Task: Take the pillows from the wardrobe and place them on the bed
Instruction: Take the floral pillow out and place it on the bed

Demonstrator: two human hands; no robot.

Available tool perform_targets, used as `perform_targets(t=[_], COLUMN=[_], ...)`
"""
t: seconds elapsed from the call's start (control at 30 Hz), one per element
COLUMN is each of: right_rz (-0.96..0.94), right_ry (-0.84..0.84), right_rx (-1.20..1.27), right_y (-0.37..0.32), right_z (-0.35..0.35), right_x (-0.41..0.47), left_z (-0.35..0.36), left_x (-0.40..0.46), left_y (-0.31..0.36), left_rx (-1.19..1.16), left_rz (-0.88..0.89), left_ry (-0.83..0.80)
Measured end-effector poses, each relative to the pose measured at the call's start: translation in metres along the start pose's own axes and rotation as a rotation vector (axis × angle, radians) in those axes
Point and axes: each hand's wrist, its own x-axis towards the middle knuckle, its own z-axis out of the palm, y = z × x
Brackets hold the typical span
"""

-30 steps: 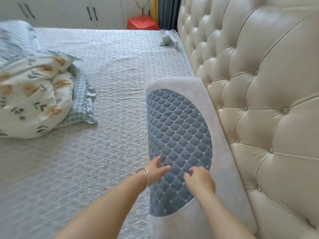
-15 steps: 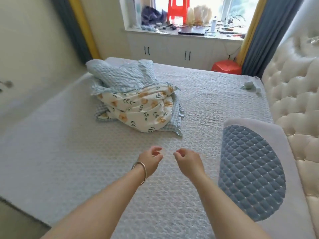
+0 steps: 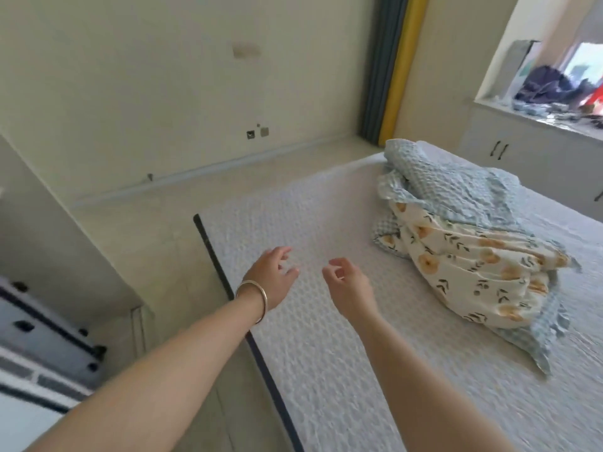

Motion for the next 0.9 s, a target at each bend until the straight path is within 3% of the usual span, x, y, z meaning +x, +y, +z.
perform_targets(t=[0.33,0.63,0.9], right_rz=[-0.213,-0.415,-0.562], right_ry=[-0.201,-0.387,-0.621], right_rx=[-0.070,0.051,0.018], right_y=[-0.158,-0.301,-0.399], right_z=[0.150,0.262,0.365], right_x=[0.096,0.168,0.221], left_z=[-0.189,-0.308,-0.401], left_x=[0.097,0.149,0.176], left_y=[-0.122,-0.193,-0.262], left_rx=[0.159,0.218,0.208], left_rz=[-0.166,-0.366,-0.566], left_ry=[0.297,0.557,0.792])
